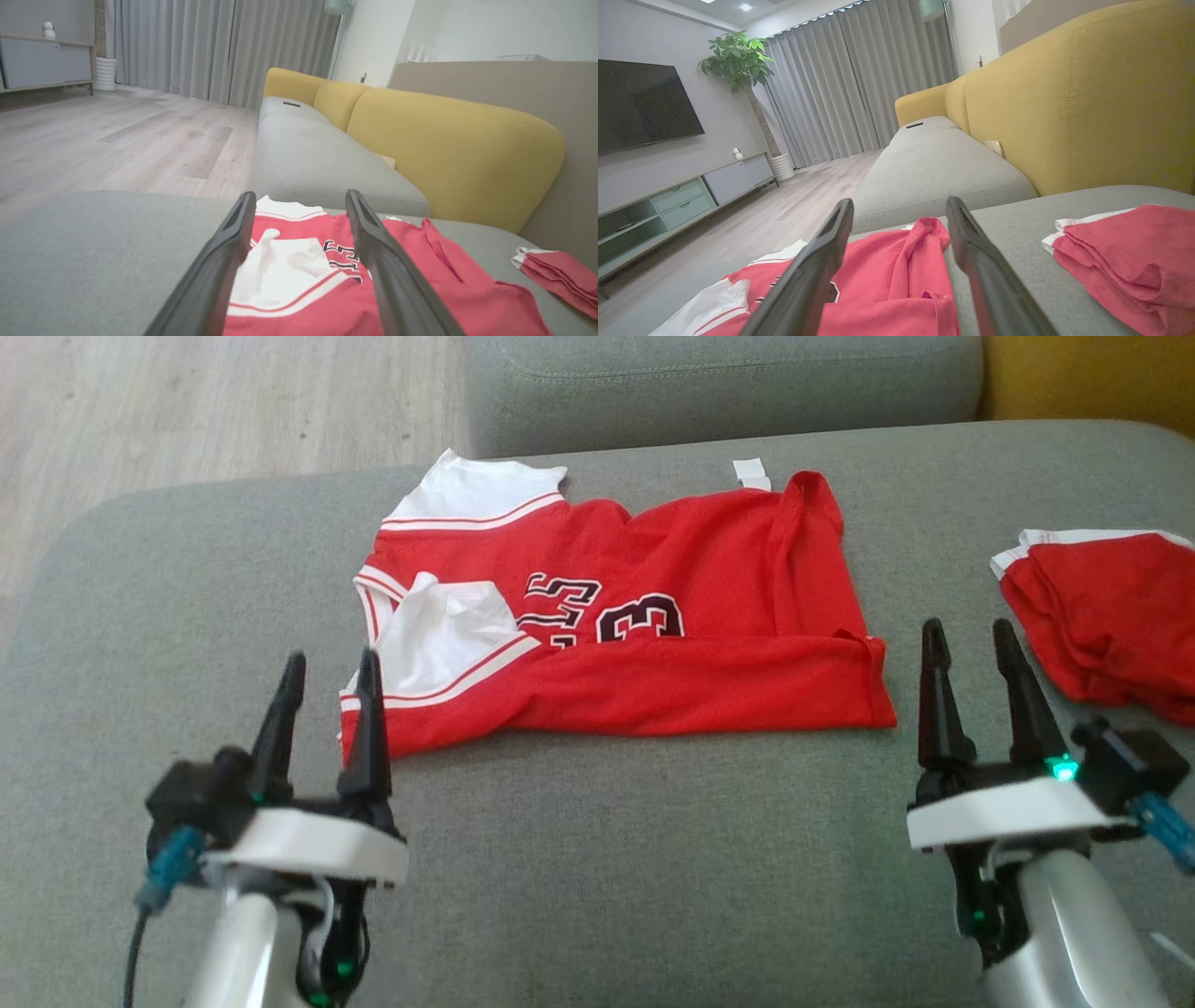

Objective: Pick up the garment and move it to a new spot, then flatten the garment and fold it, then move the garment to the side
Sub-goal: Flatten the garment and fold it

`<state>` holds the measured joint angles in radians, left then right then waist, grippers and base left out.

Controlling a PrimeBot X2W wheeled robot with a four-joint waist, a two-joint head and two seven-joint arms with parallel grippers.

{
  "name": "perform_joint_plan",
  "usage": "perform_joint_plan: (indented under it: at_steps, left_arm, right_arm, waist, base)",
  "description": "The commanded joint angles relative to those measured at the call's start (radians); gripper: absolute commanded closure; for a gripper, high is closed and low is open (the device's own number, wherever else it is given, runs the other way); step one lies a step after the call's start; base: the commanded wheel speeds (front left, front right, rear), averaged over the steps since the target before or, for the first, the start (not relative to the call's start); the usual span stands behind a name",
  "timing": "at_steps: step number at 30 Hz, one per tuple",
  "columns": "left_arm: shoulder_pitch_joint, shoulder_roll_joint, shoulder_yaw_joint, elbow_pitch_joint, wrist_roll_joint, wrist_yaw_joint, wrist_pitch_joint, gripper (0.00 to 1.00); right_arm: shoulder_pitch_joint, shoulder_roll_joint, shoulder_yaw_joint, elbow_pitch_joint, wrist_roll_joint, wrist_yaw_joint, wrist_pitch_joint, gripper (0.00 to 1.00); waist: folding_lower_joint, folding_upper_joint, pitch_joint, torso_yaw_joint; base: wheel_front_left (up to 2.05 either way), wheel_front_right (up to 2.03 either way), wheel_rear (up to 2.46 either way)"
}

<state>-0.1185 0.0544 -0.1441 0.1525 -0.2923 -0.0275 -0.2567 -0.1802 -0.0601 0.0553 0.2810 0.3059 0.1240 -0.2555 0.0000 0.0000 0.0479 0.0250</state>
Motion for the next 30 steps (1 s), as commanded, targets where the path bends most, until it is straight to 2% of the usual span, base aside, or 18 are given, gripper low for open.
perform_joint_plan:
  at_steps: [1, 5, 14, 22, 30]
  left_arm:
    - [-0.021, 0.003, 0.04, -0.025, 0.013, -0.003, -0.005, 0.0]
    - [0.01, -0.003, 0.048, -0.008, 0.021, -0.003, -0.005, 0.0]
    - [-0.009, -0.004, 0.045, 0.021, 0.002, 0.033, -0.005, 0.0]
    - [-0.112, -0.004, 0.044, 0.255, 0.06, 0.113, -0.005, 0.0]
    - [-0.238, 0.02, 0.057, 0.496, 0.08, 0.135, -0.001, 0.0]
  right_arm:
    - [-0.015, 0.009, 0.019, -0.049, -0.003, 0.007, -0.006, 0.0]
    - [0.025, 0.009, 0.019, -0.063, 0.016, 0.007, -0.006, 0.0]
    - [0.019, 0.01, 0.012, -0.084, -0.008, 0.007, -0.006, 0.0]
    - [0.001, 0.01, 0.018, -0.088, 0.009, 0.007, -0.006, 0.0]
    - [-0.027, 0.01, 0.038, -0.088, 0.02, 0.007, -0.006, 0.0]
  waist:
    - [0.0, 0.0, -0.001, 0.0]
    - [0.0, 0.0, 0.003, -0.004]
    - [0.0, 0.0, 0.042, -0.016]
    - [0.0, 0.0, 0.1, -0.026]
    - [0.0, 0.0, 0.141, -0.049]
  base:
    - [0.0, 0.0, 0.0]
    - [0.0, 0.0, 0.0]
    - [0.0, 0.0, 0.0]
    - [0.0, 0.0, 0.0]
    - [0.0, 0.0, 0.0]
